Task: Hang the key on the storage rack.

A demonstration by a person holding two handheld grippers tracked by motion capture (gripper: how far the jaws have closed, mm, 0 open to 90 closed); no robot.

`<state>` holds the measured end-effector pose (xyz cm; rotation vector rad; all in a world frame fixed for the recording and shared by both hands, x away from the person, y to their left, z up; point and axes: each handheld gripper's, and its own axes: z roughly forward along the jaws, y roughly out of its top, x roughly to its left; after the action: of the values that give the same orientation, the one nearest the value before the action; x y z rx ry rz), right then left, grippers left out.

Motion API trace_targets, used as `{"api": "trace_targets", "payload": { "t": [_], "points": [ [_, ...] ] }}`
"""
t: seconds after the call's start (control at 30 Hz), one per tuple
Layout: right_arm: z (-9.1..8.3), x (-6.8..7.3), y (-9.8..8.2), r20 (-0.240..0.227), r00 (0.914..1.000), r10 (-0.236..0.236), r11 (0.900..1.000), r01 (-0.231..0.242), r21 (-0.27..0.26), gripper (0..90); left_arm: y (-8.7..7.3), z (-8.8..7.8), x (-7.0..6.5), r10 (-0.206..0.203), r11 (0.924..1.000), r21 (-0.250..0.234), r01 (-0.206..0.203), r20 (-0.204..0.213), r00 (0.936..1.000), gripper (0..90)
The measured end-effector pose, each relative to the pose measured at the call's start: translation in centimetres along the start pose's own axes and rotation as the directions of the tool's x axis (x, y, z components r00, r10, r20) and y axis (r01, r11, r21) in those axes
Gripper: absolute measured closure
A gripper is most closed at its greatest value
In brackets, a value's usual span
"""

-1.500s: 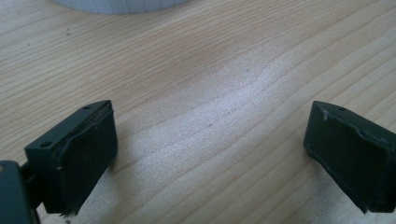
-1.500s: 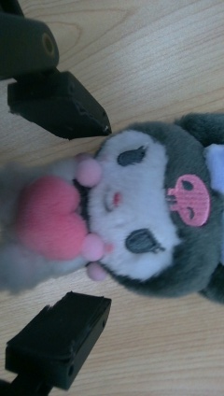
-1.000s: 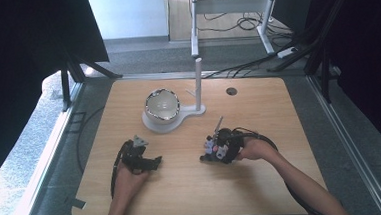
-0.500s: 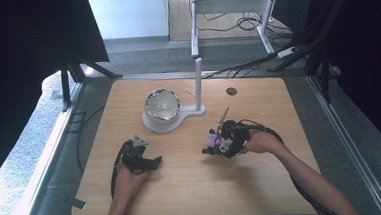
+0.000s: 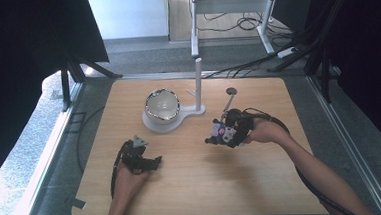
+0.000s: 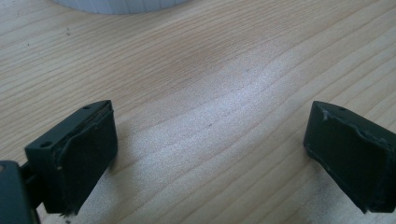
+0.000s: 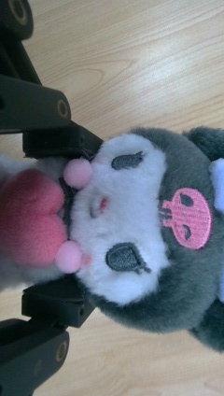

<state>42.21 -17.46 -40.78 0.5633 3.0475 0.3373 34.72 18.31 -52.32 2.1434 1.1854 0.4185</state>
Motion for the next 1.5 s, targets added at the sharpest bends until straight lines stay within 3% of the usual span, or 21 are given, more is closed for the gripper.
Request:
{"api": "trace_targets", "payload": {
  "t": [0.33,0.9,1.5],
  "points": [
    [-2.0,-1.3,0.5,0.003,0.9996,0.027,0.999,-0.027,-0.020,41.5,0.0,0.0,0.0,0.001,1.0000,0.000,-0.001,0.000,1.0000,2.7],
    [-6.1,-4.3,2.1,0.047,0.9972,0.058,0.997,-0.055,-0.051,41.8,0.0,0.0,0.0,0.002,1.0000,0.003,-0.002,0.003,1.0000,2.7],
    [-9.3,-6.1,3.0,0.084,0.9927,0.087,0.994,-0.081,-0.068,42.0,0.0,0.0,0.0,0.004,1.0000,0.005,-0.004,0.004,1.0000,2.6]
  ]
}}
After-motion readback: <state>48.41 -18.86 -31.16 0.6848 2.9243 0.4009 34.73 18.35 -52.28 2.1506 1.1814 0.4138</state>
